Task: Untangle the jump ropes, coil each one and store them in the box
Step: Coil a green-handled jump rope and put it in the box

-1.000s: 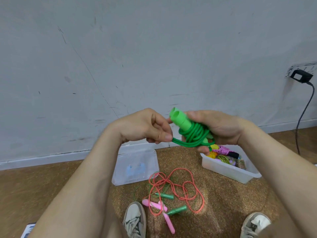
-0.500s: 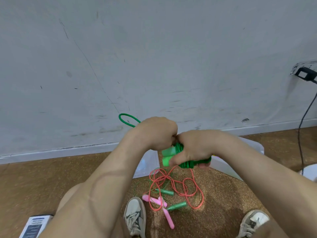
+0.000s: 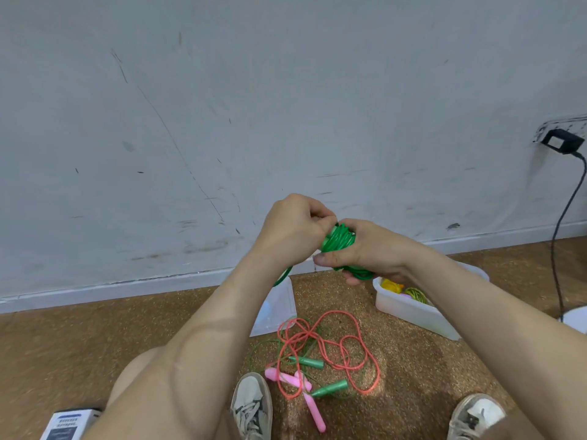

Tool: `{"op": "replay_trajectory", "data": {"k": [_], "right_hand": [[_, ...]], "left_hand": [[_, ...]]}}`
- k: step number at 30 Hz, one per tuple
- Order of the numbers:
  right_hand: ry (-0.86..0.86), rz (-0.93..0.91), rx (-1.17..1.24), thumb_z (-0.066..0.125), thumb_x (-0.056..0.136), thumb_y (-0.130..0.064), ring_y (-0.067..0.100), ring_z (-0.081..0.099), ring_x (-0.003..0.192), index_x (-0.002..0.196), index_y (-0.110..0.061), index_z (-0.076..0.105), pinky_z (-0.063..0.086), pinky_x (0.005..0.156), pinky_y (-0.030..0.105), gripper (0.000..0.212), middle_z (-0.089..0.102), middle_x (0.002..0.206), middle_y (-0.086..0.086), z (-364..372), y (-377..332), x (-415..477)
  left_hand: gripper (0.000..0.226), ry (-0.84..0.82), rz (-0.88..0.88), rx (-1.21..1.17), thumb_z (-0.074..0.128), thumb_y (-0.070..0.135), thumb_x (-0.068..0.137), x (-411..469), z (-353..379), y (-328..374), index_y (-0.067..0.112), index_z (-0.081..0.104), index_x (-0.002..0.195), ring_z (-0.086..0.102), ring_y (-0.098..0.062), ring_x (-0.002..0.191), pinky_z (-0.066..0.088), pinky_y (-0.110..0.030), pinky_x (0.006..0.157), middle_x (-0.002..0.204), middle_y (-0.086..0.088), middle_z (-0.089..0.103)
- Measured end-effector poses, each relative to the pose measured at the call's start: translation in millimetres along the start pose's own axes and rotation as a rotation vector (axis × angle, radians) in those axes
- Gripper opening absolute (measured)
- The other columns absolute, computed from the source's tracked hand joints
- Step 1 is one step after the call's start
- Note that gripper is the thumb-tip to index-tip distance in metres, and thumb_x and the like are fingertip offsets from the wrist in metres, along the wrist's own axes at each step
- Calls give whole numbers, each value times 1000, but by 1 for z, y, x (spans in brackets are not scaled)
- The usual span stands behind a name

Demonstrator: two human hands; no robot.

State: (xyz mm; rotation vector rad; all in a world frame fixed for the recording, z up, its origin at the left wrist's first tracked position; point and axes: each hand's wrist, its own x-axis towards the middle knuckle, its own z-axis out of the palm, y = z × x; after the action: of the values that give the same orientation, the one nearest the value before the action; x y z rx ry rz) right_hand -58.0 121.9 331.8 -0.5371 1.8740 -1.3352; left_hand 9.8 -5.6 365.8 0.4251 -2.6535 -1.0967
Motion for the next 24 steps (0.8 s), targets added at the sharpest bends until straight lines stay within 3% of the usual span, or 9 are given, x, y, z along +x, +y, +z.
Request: {"op": "replay_trajectory", "data": {"k": [2, 6, 9, 11, 12, 15, 18, 20, 24], "right_hand": [[22, -3, 47, 81, 76, -12, 15, 53, 49, 101, -10, 55, 51, 52, 29, 36, 56, 75, 8, 2, 0, 1], [176, -70, 138, 71, 82, -4, 18, 53, 53, 98, -10, 52, 54, 52, 29, 25, 53, 75, 7, 6, -2, 0], [262, -122, 203, 73, 82, -7, 21, 58, 58, 109, -9, 54, 59, 63, 35, 33, 61, 81, 6, 3, -5, 1], [294, -147, 244, 77, 80, -12, 20, 62, 59, 114, -11, 54, 60, 67, 38, 41, 65, 87, 8, 1, -7, 1], [306, -163, 261, 78, 79, -14, 20, 64, 60, 115, -11, 54, 61, 68, 39, 43, 66, 88, 9, 1, -8, 1], [309, -229, 322, 80, 77, -13, 20, 64, 59, 114, -8, 56, 61, 67, 37, 44, 66, 83, 7, -1, -9, 0], [260, -266, 397, 79, 77, -11, 19, 63, 60, 113, -4, 58, 58, 64, 34, 42, 65, 79, 5, -4, -11, -2], [173, -272, 417, 77, 76, -12, 18, 62, 59, 110, -5, 60, 57, 62, 32, 38, 64, 75, 3, -8, -14, -6], [-31, -229, 476, 66, 74, -33, 16, 62, 58, 100, -8, 60, 55, 57, 27, 37, 61, 80, 10, -15, -18, -15]], "left_hand": [[17, -26, 35, 19, 58, 20, 91, -2, 2, -1, 21, 74, 96, 64, -10, 75, 54, -31, 79, 73, 12, 67], [29, -41, 162, 112, 52, 19, 96, -5, 11, 0, 20, 66, 121, 61, -15, 107, 46, -27, 92, 112, 0, 70], [18, 77, 152, -74, 63, 22, 89, -2, 12, -3, 24, 72, 104, 66, -12, 78, 53, -33, 82, 84, 6, 72], [2, 125, 105, -185, 69, 26, 84, 0, 10, -4, 28, 69, 86, 62, -9, 58, 55, -36, 71, 65, 8, 66], [7, 141, 92, -192, 70, 30, 83, 1, 9, -4, 28, 65, 80, 60, -9, 54, 55, -35, 65, 60, 7, 63], [20, 111, 30, -210, 69, 37, 84, 0, 7, -5, 22, 55, 82, 55, -13, 46, 46, -26, 51, 52, 4, 58], [29, -23, -173, -529, 64, 34, 89, 2, 2, -9, 14, 48, 101, 40, -13, 41, 35, -23, 44, 49, 3, 46], [24, -136, -207, -723, 60, 25, 93, 4, -3, -11, 10, 53, 110, 31, -9, 42, 29, -19, 40, 51, 5, 38], [15, -171, -48, -859, 52, 5, 95, 3, -4, -10, 7, 65, 86, 26, -5, 42, 21, -15, 38, 49, 10, 35]]}}
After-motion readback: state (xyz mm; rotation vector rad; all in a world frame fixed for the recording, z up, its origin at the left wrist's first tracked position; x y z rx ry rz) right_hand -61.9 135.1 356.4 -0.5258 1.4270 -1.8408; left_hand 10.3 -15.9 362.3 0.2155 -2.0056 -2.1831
